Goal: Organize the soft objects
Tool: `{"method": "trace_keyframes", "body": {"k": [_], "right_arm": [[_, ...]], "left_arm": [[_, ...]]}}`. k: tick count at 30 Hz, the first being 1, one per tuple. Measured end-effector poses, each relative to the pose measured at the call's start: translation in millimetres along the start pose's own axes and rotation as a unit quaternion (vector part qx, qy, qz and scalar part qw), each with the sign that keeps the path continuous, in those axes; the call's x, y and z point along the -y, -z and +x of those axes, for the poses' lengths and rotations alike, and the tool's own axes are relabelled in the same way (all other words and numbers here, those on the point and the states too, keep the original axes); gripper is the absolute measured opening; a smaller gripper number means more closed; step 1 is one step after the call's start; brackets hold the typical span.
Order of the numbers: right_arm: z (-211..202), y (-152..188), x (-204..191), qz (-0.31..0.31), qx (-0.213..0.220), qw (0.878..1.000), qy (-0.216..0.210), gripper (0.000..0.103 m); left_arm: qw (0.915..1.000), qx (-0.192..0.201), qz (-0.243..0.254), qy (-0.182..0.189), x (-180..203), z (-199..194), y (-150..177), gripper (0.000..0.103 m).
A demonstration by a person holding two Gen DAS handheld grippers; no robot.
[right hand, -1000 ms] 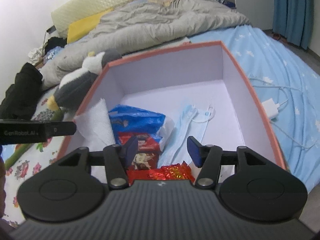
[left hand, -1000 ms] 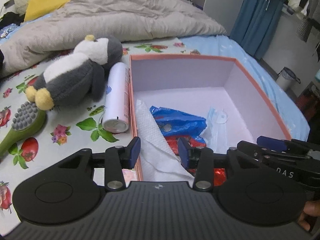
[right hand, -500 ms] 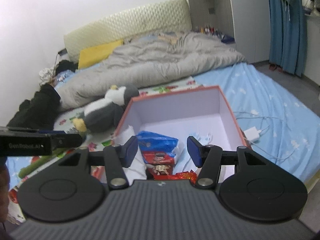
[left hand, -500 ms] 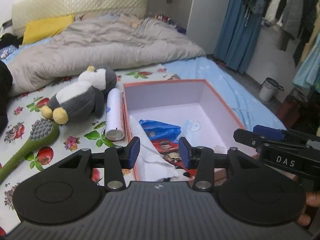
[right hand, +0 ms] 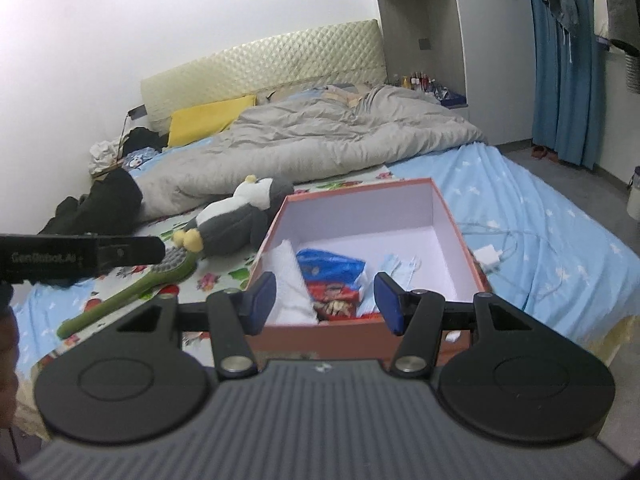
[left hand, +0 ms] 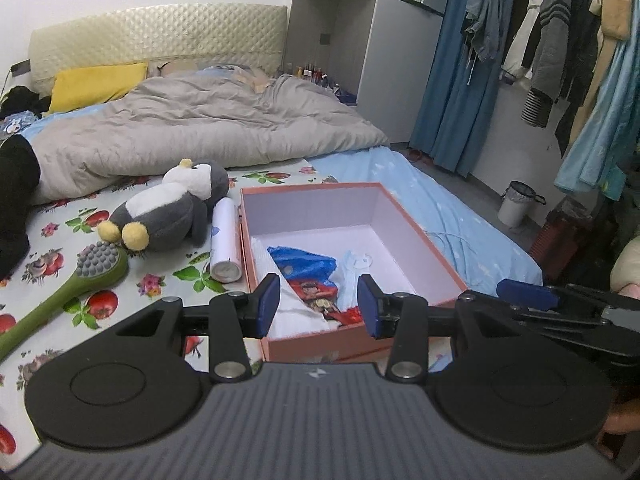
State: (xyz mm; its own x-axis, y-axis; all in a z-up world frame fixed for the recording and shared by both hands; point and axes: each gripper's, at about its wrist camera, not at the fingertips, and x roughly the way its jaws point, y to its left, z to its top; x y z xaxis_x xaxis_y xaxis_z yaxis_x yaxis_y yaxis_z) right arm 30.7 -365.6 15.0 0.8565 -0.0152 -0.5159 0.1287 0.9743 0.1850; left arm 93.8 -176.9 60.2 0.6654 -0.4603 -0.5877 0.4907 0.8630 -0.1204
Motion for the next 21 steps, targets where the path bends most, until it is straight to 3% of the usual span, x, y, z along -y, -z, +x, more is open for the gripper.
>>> {"method": "trace_keyframes", "body": {"k": [9,21], "right_arm": [[-22.8,17.7,-10.3,0.002,0.001,1.000,-0.002,0.057],[-14.3,33.6,-2.6,0.012,-0.006,1.000,0.003,0.057]], "left_arm": [[0.9999,0.005,-0.014,-0.006,-2.7,-28.8,23.5,0.049],[0.9994,-0.006,-0.030,-0.016,-12.7,-19.7,42.0,0.053]]}}
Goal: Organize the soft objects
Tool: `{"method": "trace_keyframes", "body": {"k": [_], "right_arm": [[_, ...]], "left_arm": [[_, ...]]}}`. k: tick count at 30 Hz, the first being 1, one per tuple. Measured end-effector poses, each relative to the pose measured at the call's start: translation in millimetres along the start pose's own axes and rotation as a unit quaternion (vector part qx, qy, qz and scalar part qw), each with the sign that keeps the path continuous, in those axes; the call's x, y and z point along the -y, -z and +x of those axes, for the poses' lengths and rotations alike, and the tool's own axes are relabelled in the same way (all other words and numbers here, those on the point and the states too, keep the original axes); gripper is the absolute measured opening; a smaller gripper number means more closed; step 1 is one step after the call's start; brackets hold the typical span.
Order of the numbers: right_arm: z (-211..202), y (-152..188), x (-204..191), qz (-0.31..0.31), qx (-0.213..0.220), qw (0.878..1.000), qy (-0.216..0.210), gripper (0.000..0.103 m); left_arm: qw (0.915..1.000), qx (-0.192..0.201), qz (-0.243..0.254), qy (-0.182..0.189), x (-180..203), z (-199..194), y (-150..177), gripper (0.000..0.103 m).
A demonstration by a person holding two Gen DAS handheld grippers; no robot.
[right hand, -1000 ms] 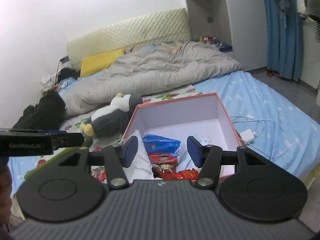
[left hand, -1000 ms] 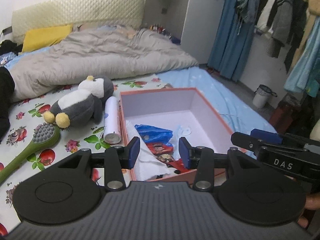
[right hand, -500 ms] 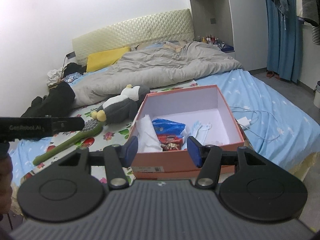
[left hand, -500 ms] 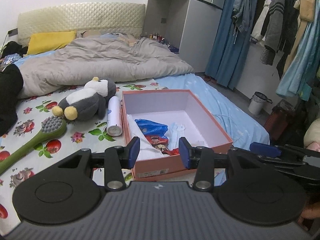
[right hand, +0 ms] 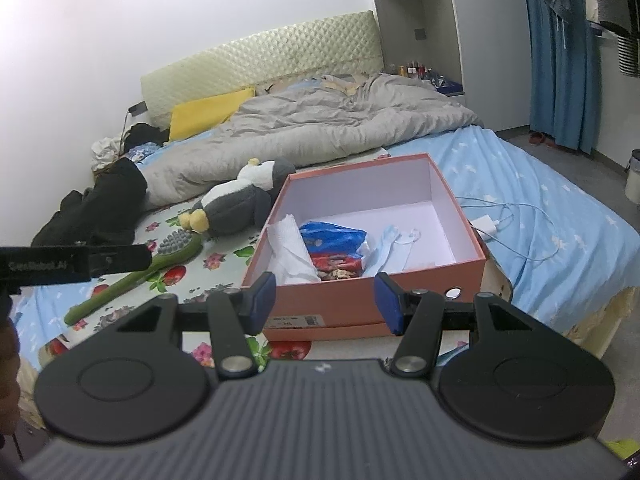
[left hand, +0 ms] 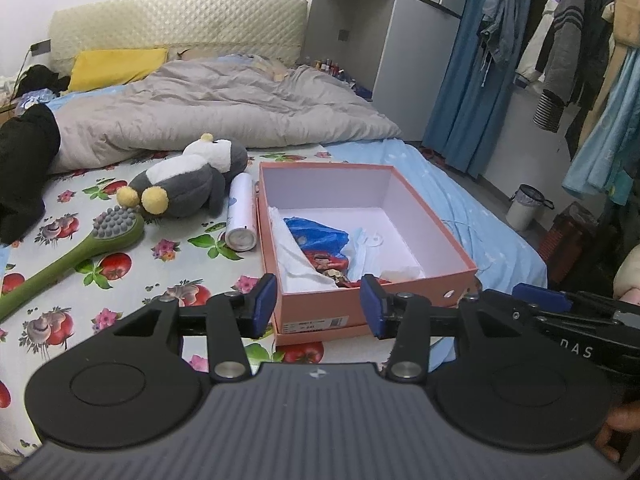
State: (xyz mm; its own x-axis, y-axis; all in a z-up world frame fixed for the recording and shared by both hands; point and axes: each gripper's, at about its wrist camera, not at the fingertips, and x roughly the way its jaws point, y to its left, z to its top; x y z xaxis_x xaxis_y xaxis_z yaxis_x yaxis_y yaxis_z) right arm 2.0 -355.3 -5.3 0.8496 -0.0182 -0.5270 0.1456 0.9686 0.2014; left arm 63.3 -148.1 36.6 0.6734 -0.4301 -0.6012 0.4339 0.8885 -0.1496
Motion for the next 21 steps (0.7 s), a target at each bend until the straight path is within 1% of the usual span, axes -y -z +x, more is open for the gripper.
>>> {"method": "trace_keyframes", "body": {"k": [6,10,12,15,16,17,18,19,20,21], "right_arm": [[2.0,2.3,-1.1,0.001,-0.002,1.000,-0.001,0.057],[2.5,3.0,-2.6,0.001,-0.004,1.000,-0.003,0.057],[2.6,3.6,-3.5,-0.001,-0.004,1.000,-0.003,0.057],[3.2,3.7,-4.0,-0.001,-0.005,1.000,-0.002,0.057],[3.8,3.2,-3.6,-0.002,-0.006,1.000,-0.002,0.059],[4.2,3.0,-3.1,-0.002,-0.006,1.000,-0.001,0.064],[4.4,2.8,-2.9,-0.003,-0.007,1.000,0.001,0.080],[4.8,2.4,-2.1,-0.003,-0.006,1.000,0.005,0.093],[4.6,2.6,-1.5,-0.002,-0.003,1.000,0.009,0.096],[4.1,2.7,-0.5,-0.002,0.000,1.000,0.014,0.098]], "left_arm": [[1.0000,0.001,-0.002,-0.002,-2.0,6.4,-0.8,0.054],[1.0000,0.003,-0.005,-0.004,-2.1,4.6,0.1,0.058],[1.0000,0.003,-0.007,-0.003,-3.0,5.1,0.5,0.062],[0.9999,0.005,-0.009,-0.007,-4.8,4.6,0.1,0.078],[0.9999,0.007,-0.010,-0.010,-5.8,4.7,-0.5,0.089],[0.9998,0.009,-0.010,-0.012,-6.6,4.3,-1.0,0.096],[0.9998,0.013,-0.010,-0.012,-7.2,3.2,-1.0,0.098],[0.9998,0.014,-0.011,-0.013,-7.9,2.5,-1.0,0.100],[0.9997,0.014,-0.012,-0.014,-9.0,2.5,-1.3,0.101],[0.9997,0.011,-0.013,-0.016,-9.9,3.1,-1.4,0.102]]}}
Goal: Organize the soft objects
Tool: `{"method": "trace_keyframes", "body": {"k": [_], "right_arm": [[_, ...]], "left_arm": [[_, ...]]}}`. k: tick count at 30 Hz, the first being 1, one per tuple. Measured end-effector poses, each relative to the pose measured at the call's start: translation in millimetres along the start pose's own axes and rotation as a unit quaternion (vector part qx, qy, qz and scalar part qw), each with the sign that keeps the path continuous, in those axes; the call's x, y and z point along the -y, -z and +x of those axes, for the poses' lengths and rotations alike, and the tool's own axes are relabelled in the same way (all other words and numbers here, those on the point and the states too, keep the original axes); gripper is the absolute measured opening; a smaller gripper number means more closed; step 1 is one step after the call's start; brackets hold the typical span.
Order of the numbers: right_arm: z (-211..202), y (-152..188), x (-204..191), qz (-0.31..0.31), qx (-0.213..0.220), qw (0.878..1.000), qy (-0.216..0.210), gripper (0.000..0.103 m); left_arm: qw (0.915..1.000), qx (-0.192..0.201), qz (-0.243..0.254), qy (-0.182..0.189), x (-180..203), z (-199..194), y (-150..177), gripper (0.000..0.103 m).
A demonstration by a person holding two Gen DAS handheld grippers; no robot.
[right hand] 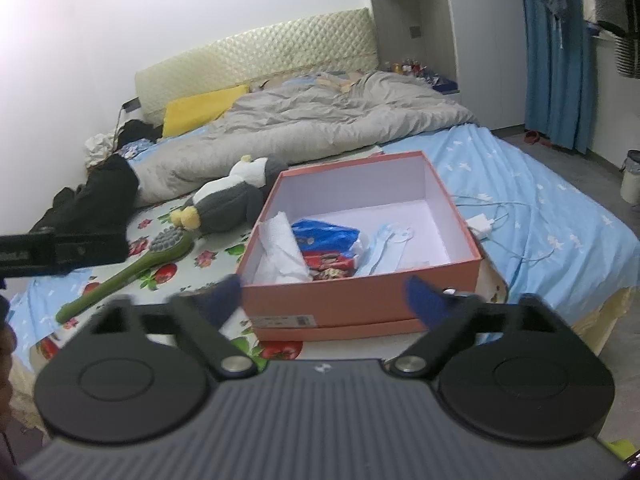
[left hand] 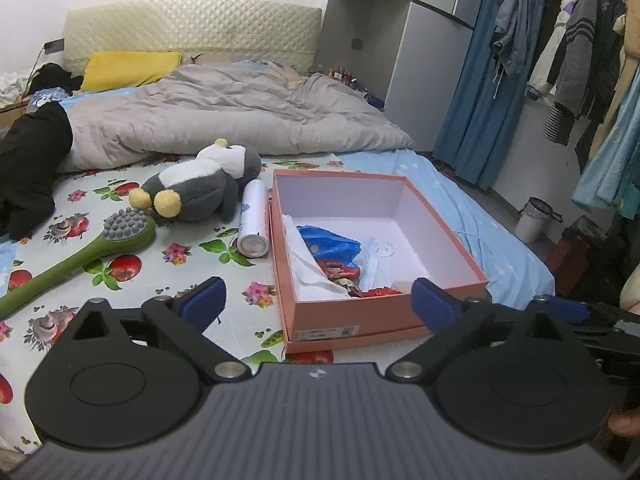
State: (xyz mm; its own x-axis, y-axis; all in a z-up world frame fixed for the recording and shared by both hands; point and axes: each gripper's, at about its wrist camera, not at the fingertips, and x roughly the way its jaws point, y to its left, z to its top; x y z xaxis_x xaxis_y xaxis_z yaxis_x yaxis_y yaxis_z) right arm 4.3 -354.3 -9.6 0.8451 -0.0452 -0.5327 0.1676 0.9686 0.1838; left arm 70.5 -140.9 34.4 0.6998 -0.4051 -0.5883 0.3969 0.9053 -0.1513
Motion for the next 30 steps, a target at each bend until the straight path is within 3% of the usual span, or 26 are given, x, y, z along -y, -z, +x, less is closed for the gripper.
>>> {"method": "trace_keyframes", "body": {"k": [8,13,30], "right_arm": [[1.1,-0.8,4.8,0.004,0.000,1.000,0.004,0.098],[0.7,-0.9,4.7,0.004,0.006,1.000,0.006,0.103],[4.0,-0.4,5.8,0.003,-0.003,1.000,0.006,0.103]], "left_arm": [[0.9998,-0.018,-0.007,-0.010,-5.2,5.6,1.8,0.103],[0.9994,-0.029,-0.010,-0.015,-5.3,8.8,2.8,0.103],[0.9994,-0.029,-0.008,-0.015,-4.4,10.6,5.7,0.103]]}}
